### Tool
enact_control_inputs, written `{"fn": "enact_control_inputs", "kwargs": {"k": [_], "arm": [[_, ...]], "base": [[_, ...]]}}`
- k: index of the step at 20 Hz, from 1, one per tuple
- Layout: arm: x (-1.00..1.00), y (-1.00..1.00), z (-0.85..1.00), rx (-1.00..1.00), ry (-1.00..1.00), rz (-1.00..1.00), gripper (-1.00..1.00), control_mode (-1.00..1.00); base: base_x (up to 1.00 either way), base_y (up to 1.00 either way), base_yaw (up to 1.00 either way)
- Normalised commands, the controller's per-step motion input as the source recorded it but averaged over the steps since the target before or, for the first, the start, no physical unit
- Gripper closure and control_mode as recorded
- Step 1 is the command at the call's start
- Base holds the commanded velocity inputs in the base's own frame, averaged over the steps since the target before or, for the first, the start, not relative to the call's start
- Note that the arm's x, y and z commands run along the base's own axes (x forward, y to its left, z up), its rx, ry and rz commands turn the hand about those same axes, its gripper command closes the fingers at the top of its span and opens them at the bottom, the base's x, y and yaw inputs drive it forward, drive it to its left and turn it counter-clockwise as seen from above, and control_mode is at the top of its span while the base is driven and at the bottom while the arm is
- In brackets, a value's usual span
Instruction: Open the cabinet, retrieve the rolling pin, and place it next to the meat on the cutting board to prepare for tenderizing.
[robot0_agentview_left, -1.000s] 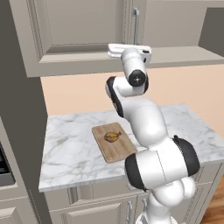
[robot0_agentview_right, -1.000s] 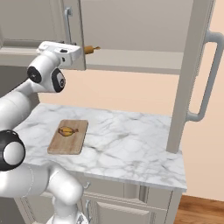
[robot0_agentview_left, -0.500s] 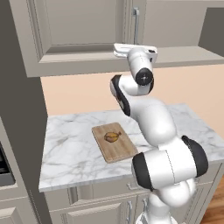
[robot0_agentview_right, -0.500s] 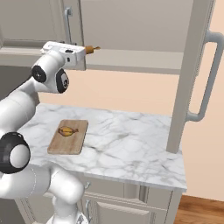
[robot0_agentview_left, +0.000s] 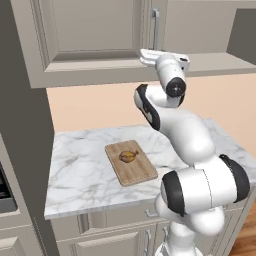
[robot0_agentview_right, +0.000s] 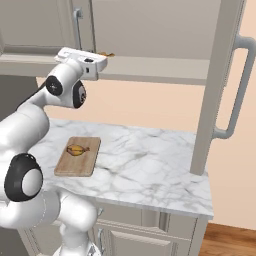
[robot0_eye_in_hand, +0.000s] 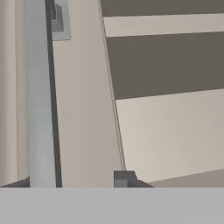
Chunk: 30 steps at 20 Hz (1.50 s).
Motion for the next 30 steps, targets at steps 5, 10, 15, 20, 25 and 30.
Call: {"fn": "enact_control_inputs", "kwargs": {"k": [5, 10, 15, 20, 25, 30], "arm": [[0.00, 0.00, -0.09, -0.03, 0.07, -0.01, 1.00, -1.00], [0.02, 0.07, -0.12, 0.00, 0.05, 0.00, 1.00, -1.00], [0.00, 0.24, -0.21, 0.00, 0.00, 0.00, 1.00, -1.00], [0.00, 0.27, -0.22, 0.00, 0.00, 0.00, 1.00, -1.00], [-0.15, 0.25, -0.03, 0.00, -0.02, 0.03, 1.00, -1.00], [-0.53, 0.34, 0.00, 0.00, -0.07, 0.05, 1.00, -1.00]], "base": [[0.00, 0.00, 0.00], [0.00, 0.00, 0.00], [0.00, 0.00, 0.00], [0.00, 0.00, 0.00], [0.00, 0.00, 0.00], [0.00, 0.00, 0.00]]}}
